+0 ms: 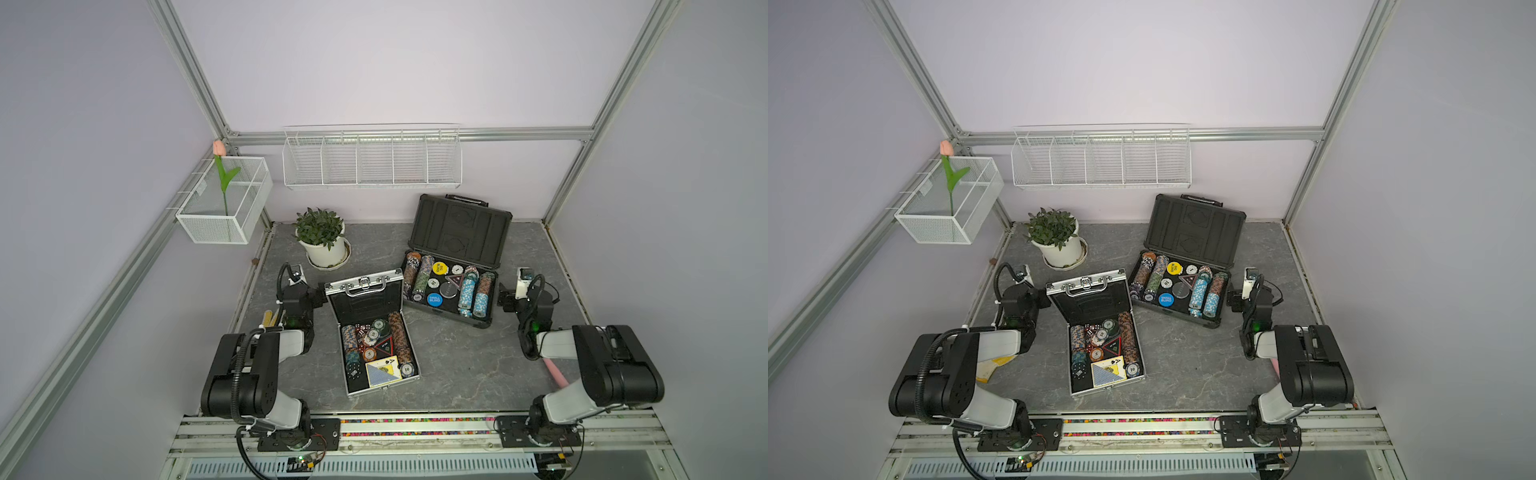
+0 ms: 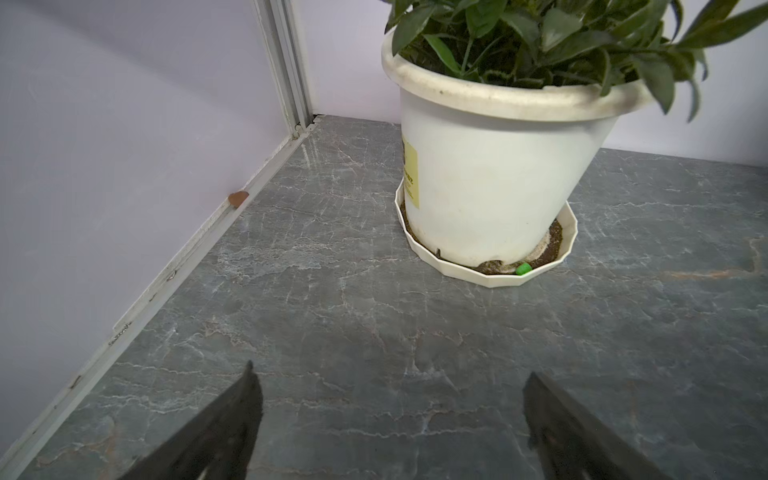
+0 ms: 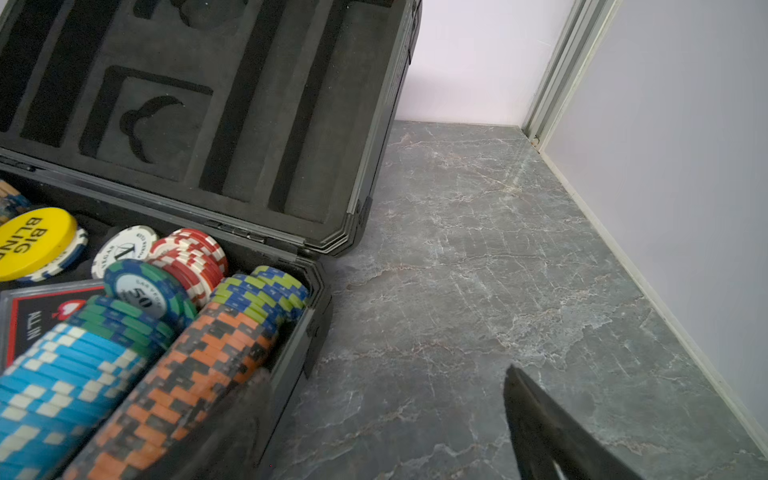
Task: Close the poker set cases
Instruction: Move the poker set case to the center of the board.
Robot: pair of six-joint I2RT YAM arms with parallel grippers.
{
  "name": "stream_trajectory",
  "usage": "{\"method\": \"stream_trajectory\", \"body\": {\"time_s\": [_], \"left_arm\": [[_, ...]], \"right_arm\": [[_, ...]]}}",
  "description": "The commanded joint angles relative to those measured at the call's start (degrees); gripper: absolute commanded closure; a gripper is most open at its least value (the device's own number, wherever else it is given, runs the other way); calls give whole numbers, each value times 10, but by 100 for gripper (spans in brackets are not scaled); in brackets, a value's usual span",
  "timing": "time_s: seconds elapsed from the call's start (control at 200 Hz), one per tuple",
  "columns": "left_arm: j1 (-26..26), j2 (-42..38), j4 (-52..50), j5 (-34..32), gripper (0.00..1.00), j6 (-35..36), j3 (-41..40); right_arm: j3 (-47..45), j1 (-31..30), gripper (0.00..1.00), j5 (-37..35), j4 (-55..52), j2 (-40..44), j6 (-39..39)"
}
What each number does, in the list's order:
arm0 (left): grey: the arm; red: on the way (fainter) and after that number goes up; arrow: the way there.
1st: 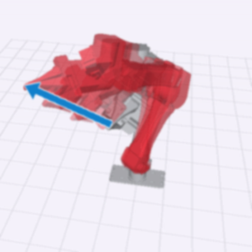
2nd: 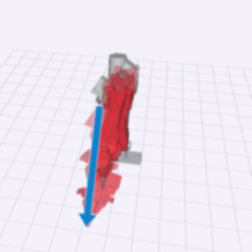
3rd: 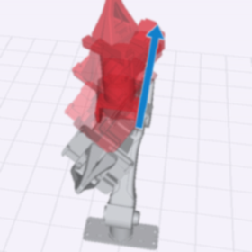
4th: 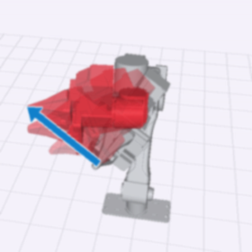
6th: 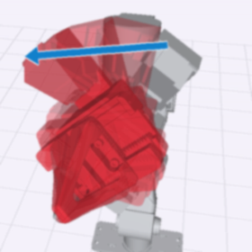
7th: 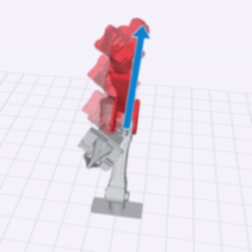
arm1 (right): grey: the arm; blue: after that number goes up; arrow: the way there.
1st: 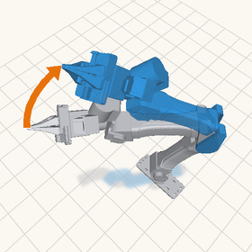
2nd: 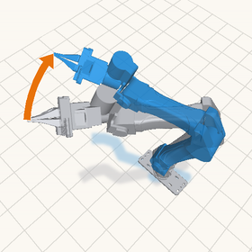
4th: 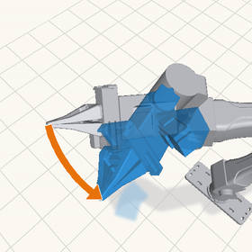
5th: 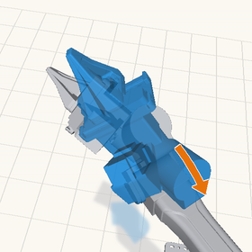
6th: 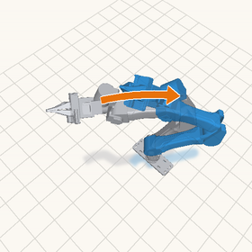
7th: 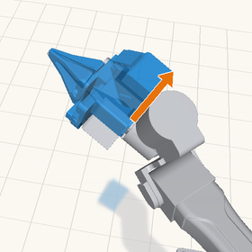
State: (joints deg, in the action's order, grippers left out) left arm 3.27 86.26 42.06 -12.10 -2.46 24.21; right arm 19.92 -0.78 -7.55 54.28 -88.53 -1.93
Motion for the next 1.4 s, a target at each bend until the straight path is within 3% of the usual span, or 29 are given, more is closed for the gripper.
{"method": "stream_trajectory", "body": {"time_s": [0.0,1.334,1.394], "left_arm": [[-4,3,4,3,1,7,11],[-4,2,5,5,1,8,11],[-4,-4,9,-25,1,-2,11]], "right_arm": [[5,2,12,10,5,-2,-2],[5,4,11,16,4,-2,-1],[2,4,11,15,10,0,-2]]}}
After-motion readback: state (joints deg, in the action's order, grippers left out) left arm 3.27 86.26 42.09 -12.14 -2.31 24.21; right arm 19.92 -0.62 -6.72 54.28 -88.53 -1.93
